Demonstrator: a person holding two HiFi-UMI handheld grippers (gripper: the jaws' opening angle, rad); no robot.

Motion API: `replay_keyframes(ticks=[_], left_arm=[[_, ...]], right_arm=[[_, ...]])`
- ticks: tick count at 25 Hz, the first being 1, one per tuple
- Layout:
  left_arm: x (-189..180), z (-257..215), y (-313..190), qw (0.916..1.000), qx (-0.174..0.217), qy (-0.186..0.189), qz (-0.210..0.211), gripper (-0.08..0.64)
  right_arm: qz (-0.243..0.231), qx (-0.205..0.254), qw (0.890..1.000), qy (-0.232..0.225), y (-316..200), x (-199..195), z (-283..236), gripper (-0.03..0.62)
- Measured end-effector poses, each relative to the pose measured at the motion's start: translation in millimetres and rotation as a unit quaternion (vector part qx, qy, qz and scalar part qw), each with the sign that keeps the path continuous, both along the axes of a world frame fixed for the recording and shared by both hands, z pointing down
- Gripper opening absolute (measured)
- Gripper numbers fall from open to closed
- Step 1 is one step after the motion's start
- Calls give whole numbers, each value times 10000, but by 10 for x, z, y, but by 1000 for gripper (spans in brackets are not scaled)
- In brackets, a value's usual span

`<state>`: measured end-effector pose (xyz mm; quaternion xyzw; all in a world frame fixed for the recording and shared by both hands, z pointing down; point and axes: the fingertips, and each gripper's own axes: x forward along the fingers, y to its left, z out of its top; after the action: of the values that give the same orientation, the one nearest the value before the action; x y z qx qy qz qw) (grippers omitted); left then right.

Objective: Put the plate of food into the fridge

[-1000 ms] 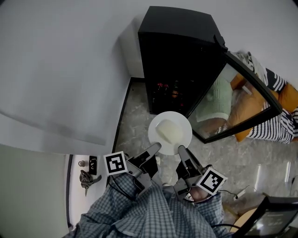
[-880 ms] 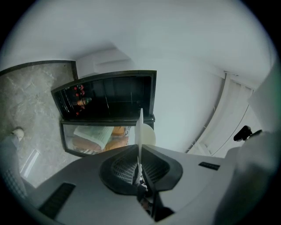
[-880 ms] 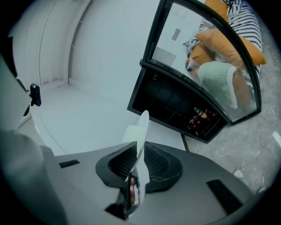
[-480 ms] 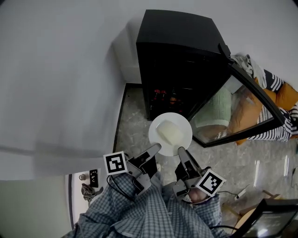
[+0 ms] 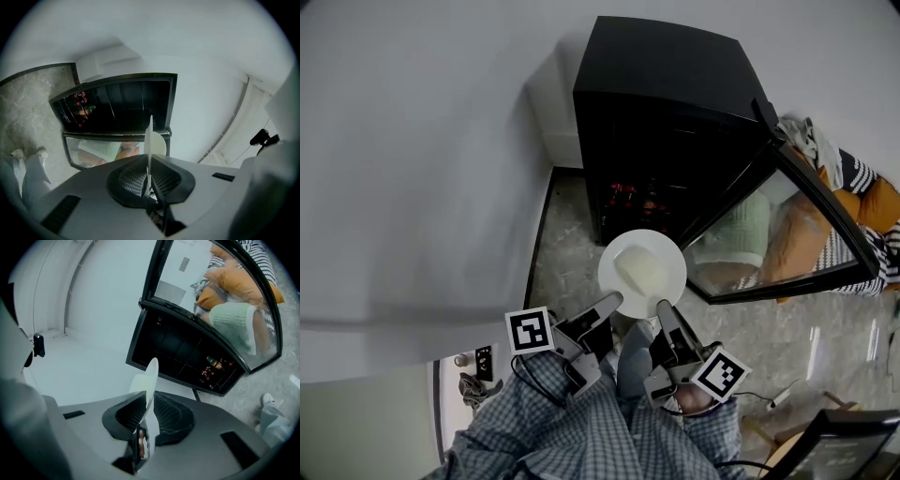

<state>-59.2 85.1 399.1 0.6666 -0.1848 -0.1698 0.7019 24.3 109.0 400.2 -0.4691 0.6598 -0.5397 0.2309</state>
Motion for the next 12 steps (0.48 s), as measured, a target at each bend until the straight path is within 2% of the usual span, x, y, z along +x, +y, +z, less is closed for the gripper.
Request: replay_keyframes(ticks=[8, 12], left_arm=[[146, 136, -284, 9997, -104, -49, -221, 20], [232, 210, -480, 9993, -64, -189, -313, 20]], right_arm=[[-255, -120, 9996, -17, -325, 163, 139, 57], [-390, -126, 9991, -65, -542, 257, 229, 57]])
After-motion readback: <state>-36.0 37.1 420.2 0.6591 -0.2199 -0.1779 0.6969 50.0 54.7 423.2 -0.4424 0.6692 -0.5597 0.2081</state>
